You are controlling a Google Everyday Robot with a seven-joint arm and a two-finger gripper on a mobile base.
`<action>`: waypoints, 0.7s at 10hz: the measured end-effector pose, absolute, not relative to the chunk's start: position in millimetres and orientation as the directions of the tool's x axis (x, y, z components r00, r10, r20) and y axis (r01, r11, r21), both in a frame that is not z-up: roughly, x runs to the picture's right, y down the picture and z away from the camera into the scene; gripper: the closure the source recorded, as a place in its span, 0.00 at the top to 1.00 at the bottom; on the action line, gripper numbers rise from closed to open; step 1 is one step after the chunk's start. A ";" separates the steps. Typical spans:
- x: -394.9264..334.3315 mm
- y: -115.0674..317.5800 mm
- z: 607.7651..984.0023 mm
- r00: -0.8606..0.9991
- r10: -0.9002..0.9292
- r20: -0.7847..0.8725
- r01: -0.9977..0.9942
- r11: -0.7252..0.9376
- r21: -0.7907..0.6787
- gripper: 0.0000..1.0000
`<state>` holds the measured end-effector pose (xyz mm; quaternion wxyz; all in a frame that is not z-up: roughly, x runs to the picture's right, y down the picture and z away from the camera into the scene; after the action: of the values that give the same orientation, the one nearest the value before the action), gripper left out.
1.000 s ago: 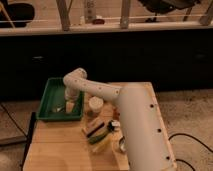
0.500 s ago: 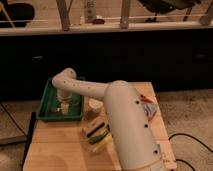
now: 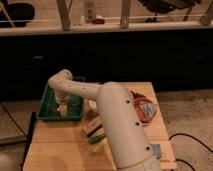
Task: Place fork in table surface
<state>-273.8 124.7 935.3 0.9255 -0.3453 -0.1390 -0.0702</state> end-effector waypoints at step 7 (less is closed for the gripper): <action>-268.0 120.2 930.5 0.952 -0.041 0.302 0.230 0.747 -0.624 0.00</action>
<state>-268.0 120.2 930.5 0.9247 -0.3481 -0.1358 -0.0733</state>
